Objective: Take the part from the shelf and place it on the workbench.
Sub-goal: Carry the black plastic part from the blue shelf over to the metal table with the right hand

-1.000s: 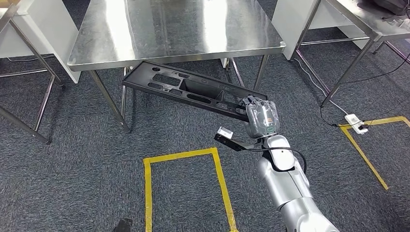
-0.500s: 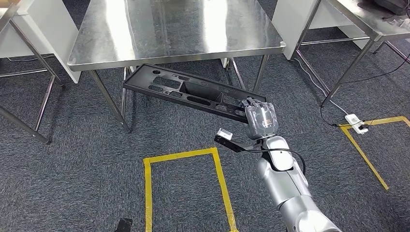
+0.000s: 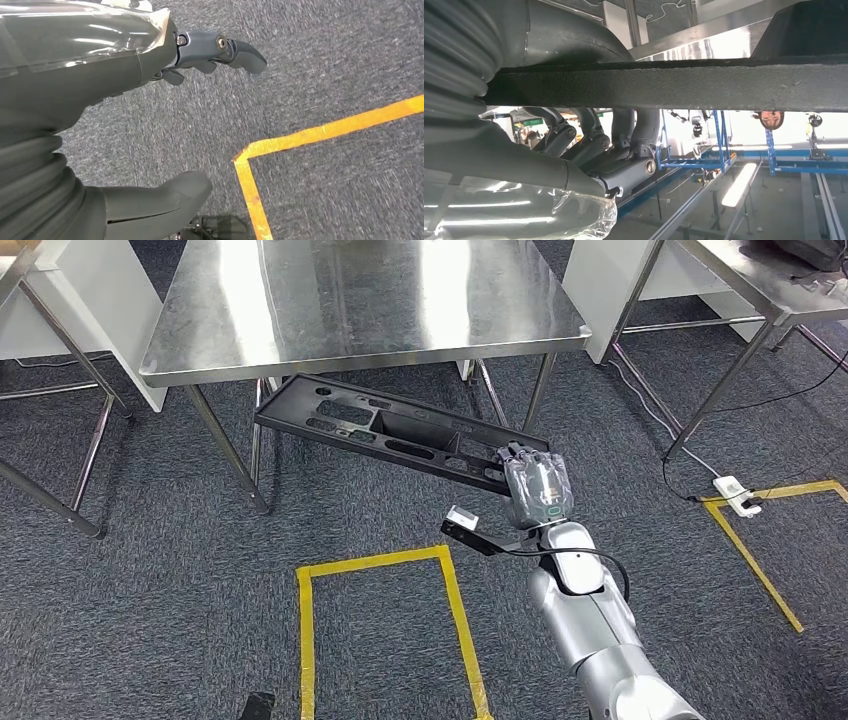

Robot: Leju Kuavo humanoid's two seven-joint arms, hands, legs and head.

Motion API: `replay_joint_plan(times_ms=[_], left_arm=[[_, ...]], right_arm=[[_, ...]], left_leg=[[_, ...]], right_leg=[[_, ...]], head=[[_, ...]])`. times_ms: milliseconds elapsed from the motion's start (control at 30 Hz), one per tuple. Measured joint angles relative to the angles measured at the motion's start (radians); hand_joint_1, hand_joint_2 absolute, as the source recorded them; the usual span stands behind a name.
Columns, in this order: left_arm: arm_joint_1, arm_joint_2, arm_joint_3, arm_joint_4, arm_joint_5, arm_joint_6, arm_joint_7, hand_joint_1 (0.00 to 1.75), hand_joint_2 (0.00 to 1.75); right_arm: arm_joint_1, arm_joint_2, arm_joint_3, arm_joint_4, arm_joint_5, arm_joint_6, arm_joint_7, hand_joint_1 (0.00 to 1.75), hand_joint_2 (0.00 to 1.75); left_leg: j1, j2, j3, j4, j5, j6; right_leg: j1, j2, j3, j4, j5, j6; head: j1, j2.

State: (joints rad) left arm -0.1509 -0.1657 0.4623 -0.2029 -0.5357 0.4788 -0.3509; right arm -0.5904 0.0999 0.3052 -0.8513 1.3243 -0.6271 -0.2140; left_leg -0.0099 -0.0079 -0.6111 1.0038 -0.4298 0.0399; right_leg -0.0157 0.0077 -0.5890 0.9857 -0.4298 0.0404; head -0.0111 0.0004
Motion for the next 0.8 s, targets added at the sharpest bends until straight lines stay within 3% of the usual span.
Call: replay_joint_plan(times_ms=[333, 467, 567, 633, 700, 767, 800], left_arm=[[0.002, 0.001, 0.0, 0.0, -0.001, -0.006, -0.001, 0.0, 1.75], [0.002, 0.002, 0.0, 0.0, -0.007, -0.004, -0.001, 0.0, 1.75], [0.003, 0.003, 0.0, 0.0, -0.01, -0.001, -0.001, 0.0, 1.75], [0.004, 0.003, 0.0, 0.0, -0.012, 0.0, -0.002, 0.0, 1.75], [0.004, 0.003, 0.0, 0.0, -0.016, 0.002, -0.002, 0.0, 1.75], [0.004, 0.002, 0.0, 0.0, -0.019, 0.003, -0.002, 0.0, 1.75], [0.005, 0.001, 0.0, 0.0, -0.02, 0.003, -0.002, 0.0, 1.75]], right_arm=[[0.011, 0.0, 0.0, -0.006, 0.007, 0.011, 0.007, 1.75, 1.75], [0.013, 0.001, 0.001, -0.009, 0.01, 0.013, 0.009, 1.75, 1.75], [0.017, 0.001, 0.001, -0.016, 0.013, 0.013, 0.014, 1.75, 1.75], [0.019, 0.001, 0.001, -0.021, 0.014, 0.013, 0.017, 1.75, 1.75], [0.023, 0.001, 0.002, -0.025, 0.014, 0.013, 0.02, 1.75, 1.75], [0.035, 0.0, 0.002, -0.026, 0.015, 0.013, 0.024, 1.75, 1.75], [0.042, -0.002, 0.002, -0.028, 0.016, 0.013, 0.026, 1.75, 1.75]], left_leg=[[-0.001, 0.0, -0.001, 0.001, -0.001, 0.001], [-0.005, 0.0, -0.004, 0.006, -0.009, 0.014], [-0.003, 0.0, 0.005, -0.006, -0.01, 0.03], [0.001, 0.002, 0.018, -0.012, -0.007, 0.041], [0.001, 0.004, 0.021, -0.012, -0.007, 0.045], [0.001, 0.003, 0.022, -0.011, -0.01, 0.044], [0.0, 0.002, 0.024, -0.011, -0.012, 0.042]], right_leg=[[-0.001, 0.0, 0.0, -0.001, 0.001, 0.001], [-0.016, 0.0, -0.001, -0.006, 0.001, 0.011], [-0.015, 0.0, 0.002, 0.012, 0.008, 0.026], [-0.013, 0.0, -0.018, 0.059, -0.017, 0.023], [-0.013, -0.001, -0.075, 0.174, -0.075, 0.01], [-0.012, -0.001, -0.136, 0.285, -0.116, 0.012], [-0.011, -0.001, -0.145, 0.296, -0.117, 0.018]], head=[[0.0, 0.0], [0.0, 0.0], [-0.001, 0.0], [0.002, 0.0], [0.004, 0.0], [0.006, 0.0], [0.006, 0.0]])
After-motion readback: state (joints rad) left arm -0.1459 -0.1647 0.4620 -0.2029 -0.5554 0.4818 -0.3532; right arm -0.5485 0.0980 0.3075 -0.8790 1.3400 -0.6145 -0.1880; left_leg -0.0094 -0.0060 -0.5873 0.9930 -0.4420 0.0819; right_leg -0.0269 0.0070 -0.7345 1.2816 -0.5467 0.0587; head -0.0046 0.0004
